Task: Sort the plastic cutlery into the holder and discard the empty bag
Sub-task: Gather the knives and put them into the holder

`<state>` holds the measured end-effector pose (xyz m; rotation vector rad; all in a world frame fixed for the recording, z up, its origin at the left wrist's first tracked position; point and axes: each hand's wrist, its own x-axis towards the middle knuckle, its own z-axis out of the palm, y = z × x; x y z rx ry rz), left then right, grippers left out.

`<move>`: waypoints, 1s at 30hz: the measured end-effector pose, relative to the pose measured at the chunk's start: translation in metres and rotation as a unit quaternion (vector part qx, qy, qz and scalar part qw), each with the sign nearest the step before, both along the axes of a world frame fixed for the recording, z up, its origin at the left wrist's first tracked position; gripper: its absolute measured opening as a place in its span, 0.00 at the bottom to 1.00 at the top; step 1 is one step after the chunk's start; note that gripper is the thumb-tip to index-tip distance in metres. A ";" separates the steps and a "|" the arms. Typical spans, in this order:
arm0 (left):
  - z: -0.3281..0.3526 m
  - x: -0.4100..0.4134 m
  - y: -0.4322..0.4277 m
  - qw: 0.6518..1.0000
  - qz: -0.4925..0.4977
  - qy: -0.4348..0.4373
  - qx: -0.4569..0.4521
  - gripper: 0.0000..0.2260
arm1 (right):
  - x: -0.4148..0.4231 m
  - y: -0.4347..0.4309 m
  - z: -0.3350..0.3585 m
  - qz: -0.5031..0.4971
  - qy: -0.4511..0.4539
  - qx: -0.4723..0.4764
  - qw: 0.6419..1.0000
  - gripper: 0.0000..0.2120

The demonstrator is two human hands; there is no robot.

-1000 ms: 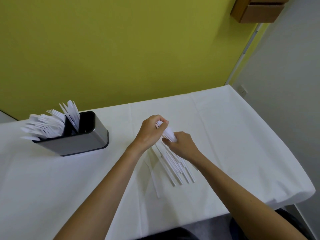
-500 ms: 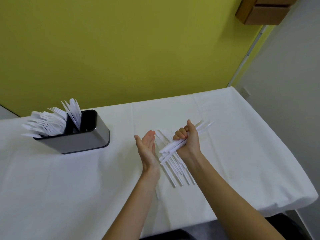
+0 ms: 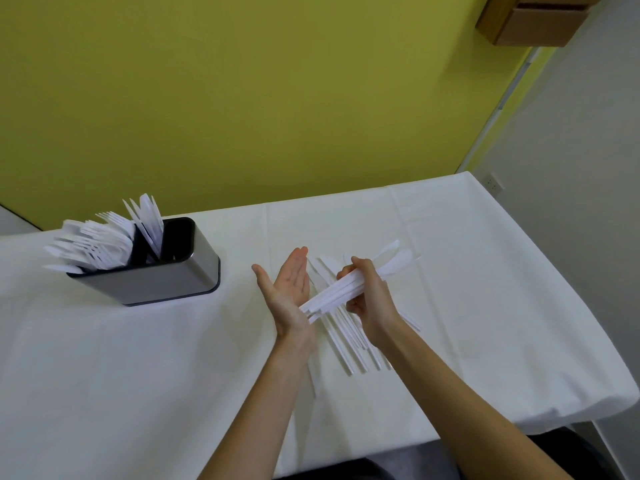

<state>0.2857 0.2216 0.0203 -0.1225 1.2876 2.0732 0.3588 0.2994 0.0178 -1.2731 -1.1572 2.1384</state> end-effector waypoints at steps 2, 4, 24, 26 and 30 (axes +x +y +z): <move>0.001 0.000 0.001 1.000 -0.009 0.009 -0.002 0.34 | 0.002 -0.001 0.002 0.010 0.002 -0.008 1.000 0.15; 0.000 0.000 0.001 1.000 -0.017 0.020 -0.017 0.33 | 0.001 -0.003 0.005 0.024 0.011 -0.001 1.000 0.14; -0.012 -0.145 -0.175 0.912 0.371 0.060 -0.165 0.21 | -0.182 -0.086 0.056 0.110 0.035 0.189 0.975 0.11; -0.007 -0.165 -0.189 0.918 0.353 0.076 -0.162 0.22 | -0.200 -0.095 0.059 0.091 0.013 0.210 0.973 0.13; 0.000 -0.201 -0.203 0.942 0.278 0.115 -0.148 0.26 | -0.224 -0.108 0.056 0.066 0.010 0.291 0.955 0.14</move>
